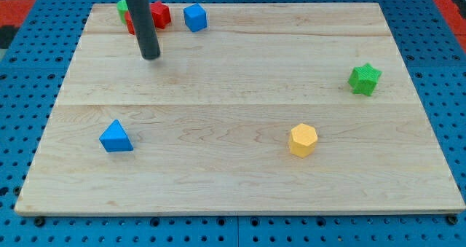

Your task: Drag the blue triangle into the yellow heart

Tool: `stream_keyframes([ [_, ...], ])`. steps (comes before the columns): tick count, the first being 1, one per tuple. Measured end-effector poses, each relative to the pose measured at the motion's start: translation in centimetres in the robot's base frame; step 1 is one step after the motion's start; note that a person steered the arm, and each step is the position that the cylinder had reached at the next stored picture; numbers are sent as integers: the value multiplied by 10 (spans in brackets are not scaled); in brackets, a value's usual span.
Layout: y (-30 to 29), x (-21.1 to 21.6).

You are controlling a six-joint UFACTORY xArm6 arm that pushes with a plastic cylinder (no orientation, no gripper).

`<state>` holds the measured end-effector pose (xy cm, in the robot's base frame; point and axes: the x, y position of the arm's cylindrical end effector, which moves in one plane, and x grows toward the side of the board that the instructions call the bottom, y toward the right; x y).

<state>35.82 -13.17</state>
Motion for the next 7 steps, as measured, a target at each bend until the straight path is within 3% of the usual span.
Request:
stream_keyframes([
  [2, 62, 119],
  [3, 63, 203],
  [4, 39, 246],
  [6, -41, 181],
  [7, -41, 129],
])
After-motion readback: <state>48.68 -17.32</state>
